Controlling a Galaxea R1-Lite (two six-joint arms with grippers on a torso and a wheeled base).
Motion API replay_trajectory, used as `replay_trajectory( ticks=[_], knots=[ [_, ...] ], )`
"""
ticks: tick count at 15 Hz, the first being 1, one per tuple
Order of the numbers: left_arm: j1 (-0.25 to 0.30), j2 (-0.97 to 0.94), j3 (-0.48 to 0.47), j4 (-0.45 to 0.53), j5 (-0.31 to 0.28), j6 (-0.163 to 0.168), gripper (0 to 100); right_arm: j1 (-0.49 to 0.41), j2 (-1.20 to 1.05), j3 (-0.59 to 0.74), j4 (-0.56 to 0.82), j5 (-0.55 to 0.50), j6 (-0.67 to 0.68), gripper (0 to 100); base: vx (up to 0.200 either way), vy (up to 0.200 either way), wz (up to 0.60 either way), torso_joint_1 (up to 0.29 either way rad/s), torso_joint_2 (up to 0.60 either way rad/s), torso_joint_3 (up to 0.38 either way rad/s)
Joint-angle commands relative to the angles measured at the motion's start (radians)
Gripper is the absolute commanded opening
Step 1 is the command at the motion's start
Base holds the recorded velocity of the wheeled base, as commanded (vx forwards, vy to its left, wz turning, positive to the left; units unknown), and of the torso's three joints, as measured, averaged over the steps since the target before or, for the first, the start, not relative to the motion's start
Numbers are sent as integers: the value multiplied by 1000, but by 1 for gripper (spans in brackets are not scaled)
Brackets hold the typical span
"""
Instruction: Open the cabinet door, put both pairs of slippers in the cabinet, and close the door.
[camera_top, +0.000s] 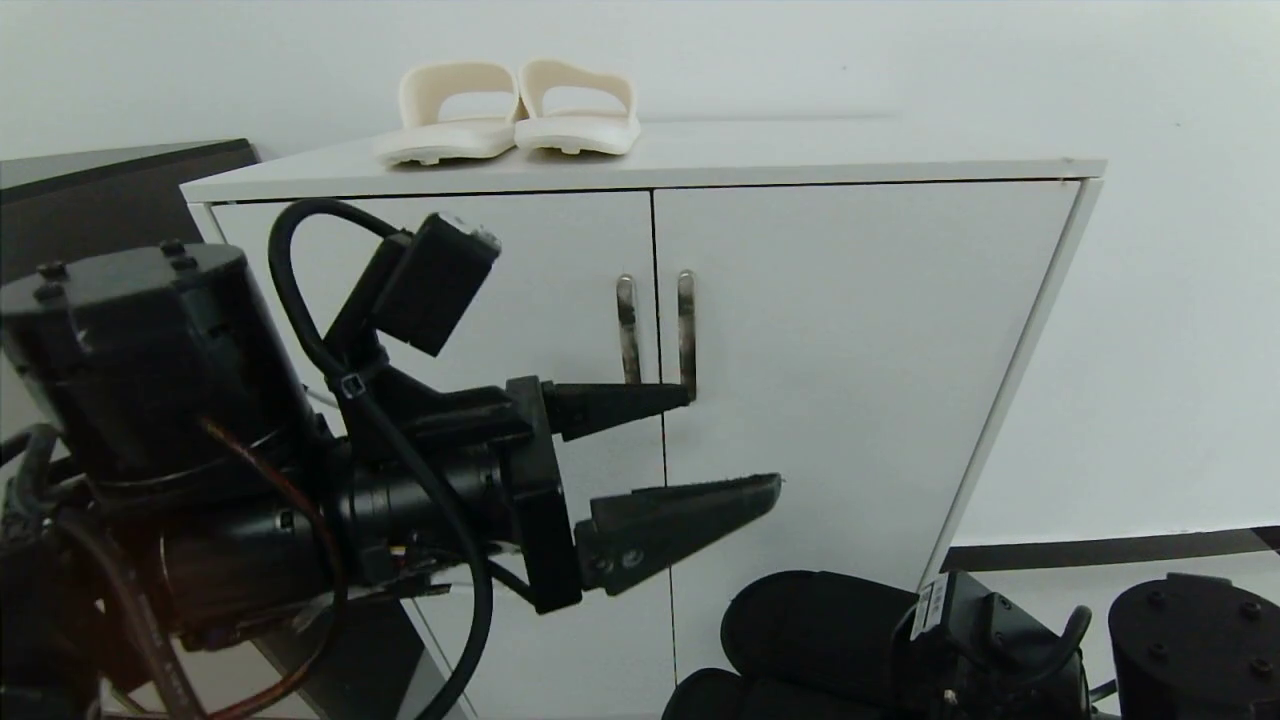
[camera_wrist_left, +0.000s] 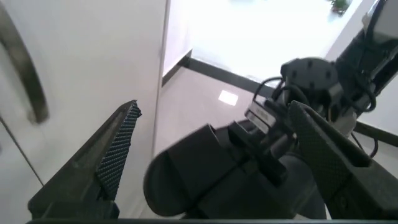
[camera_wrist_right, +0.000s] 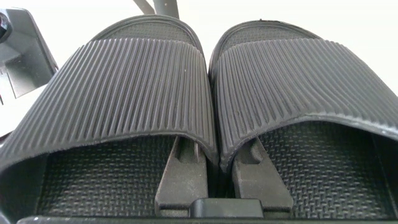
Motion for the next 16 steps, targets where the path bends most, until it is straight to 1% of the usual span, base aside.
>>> replay_trajectory(
  ticks=[1,3,4,5,6,7,9,10,11,13,14,15,16],
  knots=[
    [47,25,-53,3,-56,-27,100,2,-4,1,0,1,-2,0,0,0,0,0,0,0],
    [82,27,-87,40,-112,-79,100,2,-11,1,-1,1,-2,0,0,0,0,0,0,0],
    [102,24,-99,56,-165,-107,100,2,-17,1,-1,1,-2,0,0,0,0,0,0,0],
    [121,19,-106,57,-221,-145,100,2,-17,1,-1,1,-2,0,0,0,0,0,0,0],
    [128,13,-119,57,-266,-199,100,3,-17,2,-1,2,-2,0,0,0,0,0,0,0],
    [130,16,-126,57,-267,-211,100,3,-14,2,-1,2,-2,0,0,0,0,0,0,0],
    [134,45,-154,57,-251,-210,100,8,-16,4,-1,4,-2,0,0,0,0,0,0,0],
    [131,45,-168,57,-195,-210,100,8,-16,5,-1,4,-2,0,0,0,0,0,0,0],
    [127,42,-168,59,-172,-210,100,8,-14,7,-1,4,-2,0,0,0,0,0,0,0],
    [133,58,-168,60,-154,-210,100,8,-8,7,-1,7,-2,0,0,0,0,0,0,0],
    [133,73,-168,56,-122,-208,100,8,-8,5,-3,7,0,0,0,0,0,0,0,0],
    [134,82,-168,56,-108,-199,100,8,-8,5,-3,7,0,0,0,0,0,0,0,0],
    [133,99,-168,56,-106,-181,100,8,-7,4,-3,7,2,0,0,0,0,0,0,0]
  ],
)
